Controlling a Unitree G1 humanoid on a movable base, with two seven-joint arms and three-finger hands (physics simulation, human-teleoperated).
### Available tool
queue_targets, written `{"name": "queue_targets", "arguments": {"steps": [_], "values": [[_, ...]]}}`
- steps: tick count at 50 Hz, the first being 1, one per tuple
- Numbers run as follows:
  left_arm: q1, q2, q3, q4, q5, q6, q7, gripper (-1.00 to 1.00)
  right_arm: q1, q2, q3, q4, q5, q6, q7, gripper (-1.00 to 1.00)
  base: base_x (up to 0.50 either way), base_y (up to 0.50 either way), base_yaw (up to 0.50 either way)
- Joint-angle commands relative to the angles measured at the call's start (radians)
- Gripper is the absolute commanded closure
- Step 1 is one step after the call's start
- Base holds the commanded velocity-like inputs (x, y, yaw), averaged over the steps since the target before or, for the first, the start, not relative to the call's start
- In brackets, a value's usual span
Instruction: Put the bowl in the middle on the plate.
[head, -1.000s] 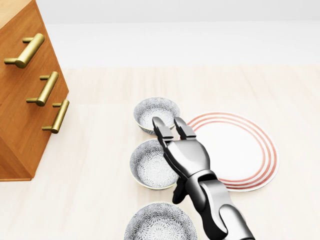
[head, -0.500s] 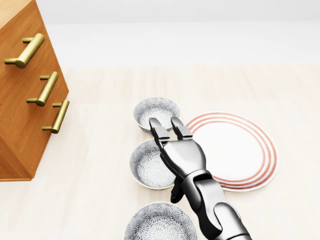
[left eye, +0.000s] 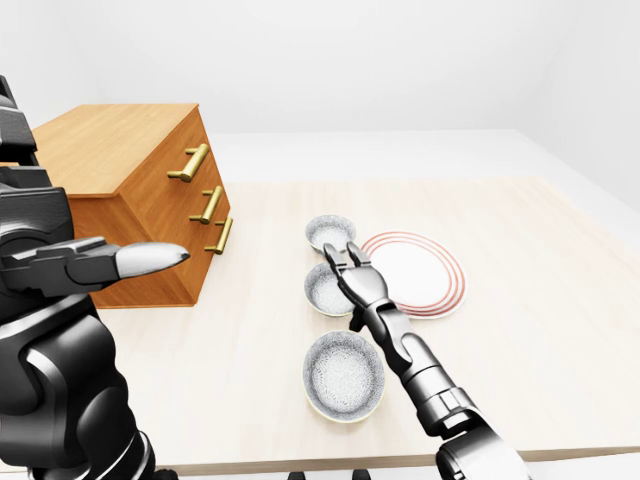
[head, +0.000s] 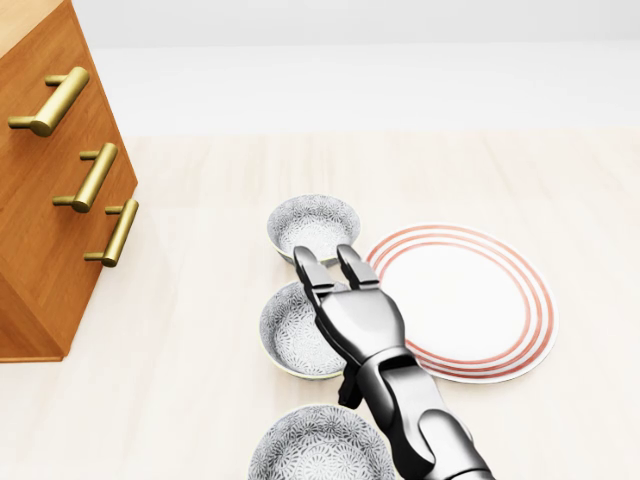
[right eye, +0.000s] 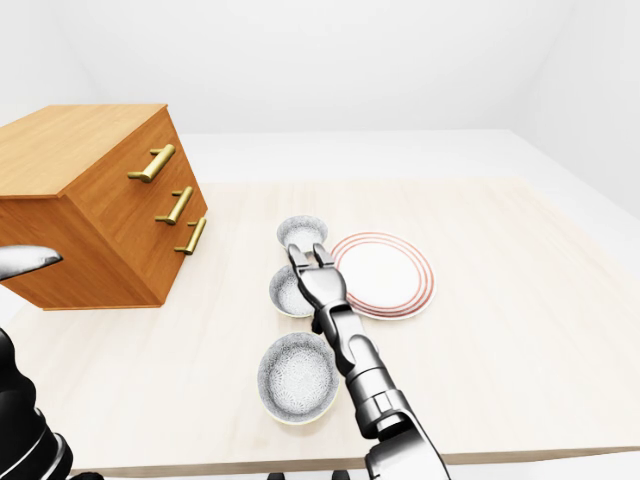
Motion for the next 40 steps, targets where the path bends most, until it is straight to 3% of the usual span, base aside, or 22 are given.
{"name": "queue_targets", "arguments": {"steps": [1,17,19,20,22,24,27,40], "values": [[0.001,0.001,0.0,0.001,-0.002,0.0,0.002,-1.0,0.001,0.006,0.005,0.028,-0.003,0.0,-0.019,-1.0,0.0,0.0,0.0],[0.006,-0.002,-0.003,0.0,0.004,0.0,-0.002,-1.0,-0.011,0.009,0.008,0.067,-0.005,0.0,-0.042,-1.0,0.0,0.0,0.0],[0.008,-0.003,-0.003,0.0,0.005,0.0,-0.003,-1.0,-0.013,0.009,0.008,0.077,-0.006,0.0,-0.048,-0.27,0.0,0.0,0.0],[0.007,-0.003,-0.002,-0.002,0.004,0.0,-0.002,-1.0,-0.014,0.009,0.008,0.078,-0.006,0.0,-0.049,-0.11,0.0,0.0,0.0],[0.009,-0.004,-0.002,-0.001,0.004,0.0,-0.004,-1.0,-0.014,0.009,0.008,0.079,-0.006,0.0,-0.05,0.07,0.0,0.0,0.0],[0.007,-0.004,-0.003,-0.005,0.004,0.0,-0.002,-1.0,-0.014,0.009,0.008,0.077,-0.006,0.0,-0.049,0.07,0.0,0.0,0.0],[0.006,-0.004,-0.001,-0.006,0.002,0.0,-0.002,-1.0,-0.015,0.01,0.01,0.078,-0.008,0.0,-0.05,0.28,0.0,0.0,0.0],[0.009,-0.004,-0.001,-0.005,0.003,0.0,-0.003,-1.0,-0.012,0.01,0.01,0.075,-0.01,0.0,-0.048,0.18,0.0,0.0,0.0]]}}
